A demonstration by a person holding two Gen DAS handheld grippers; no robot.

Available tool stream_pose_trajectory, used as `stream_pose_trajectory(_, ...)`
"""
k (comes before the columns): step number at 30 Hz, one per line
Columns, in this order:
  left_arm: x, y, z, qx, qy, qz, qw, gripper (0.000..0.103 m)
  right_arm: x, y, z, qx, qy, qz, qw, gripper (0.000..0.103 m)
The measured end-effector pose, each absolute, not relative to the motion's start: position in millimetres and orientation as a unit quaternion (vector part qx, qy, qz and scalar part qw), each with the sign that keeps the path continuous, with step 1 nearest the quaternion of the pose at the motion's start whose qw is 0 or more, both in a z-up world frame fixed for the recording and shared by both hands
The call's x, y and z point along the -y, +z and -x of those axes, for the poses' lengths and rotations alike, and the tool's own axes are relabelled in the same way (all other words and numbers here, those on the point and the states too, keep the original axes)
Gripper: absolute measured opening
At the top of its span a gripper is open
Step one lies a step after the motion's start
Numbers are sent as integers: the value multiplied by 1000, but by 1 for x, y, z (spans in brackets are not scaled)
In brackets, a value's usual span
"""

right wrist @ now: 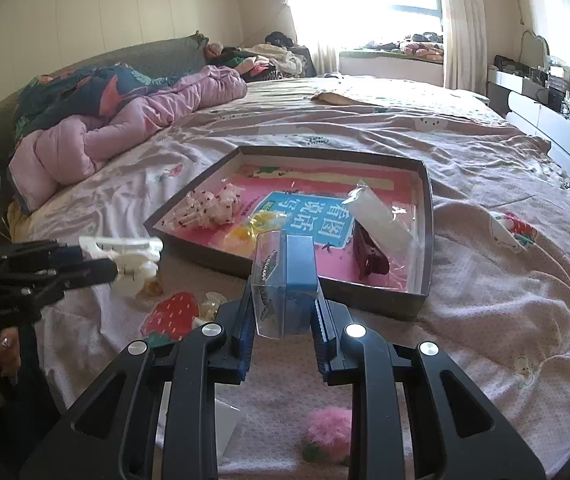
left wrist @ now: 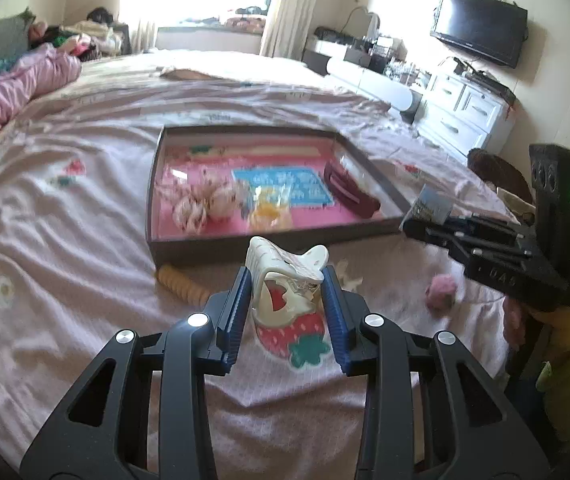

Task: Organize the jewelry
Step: 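Grasp the white cloud claw clip with the left tool while the right tool grasps the blue box, then carry the white clip with the left tool while the right tool carries the blue box over the tray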

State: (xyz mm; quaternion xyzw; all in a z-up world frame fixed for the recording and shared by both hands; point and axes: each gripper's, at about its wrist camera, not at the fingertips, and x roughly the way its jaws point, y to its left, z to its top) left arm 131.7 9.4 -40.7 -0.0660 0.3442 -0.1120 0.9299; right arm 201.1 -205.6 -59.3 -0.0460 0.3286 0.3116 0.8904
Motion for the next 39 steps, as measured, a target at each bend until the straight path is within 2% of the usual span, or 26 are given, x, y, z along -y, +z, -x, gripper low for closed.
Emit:
stream_pose_trajectory(24,15,11,-189,-294,-125,49,946,28,241,-12,-224,-279,266,2,923,24)
stream_pose_trajectory(39,18,16,-239,-280,-120,46,951,28,236,0,-254,-262,247,3,933,24)
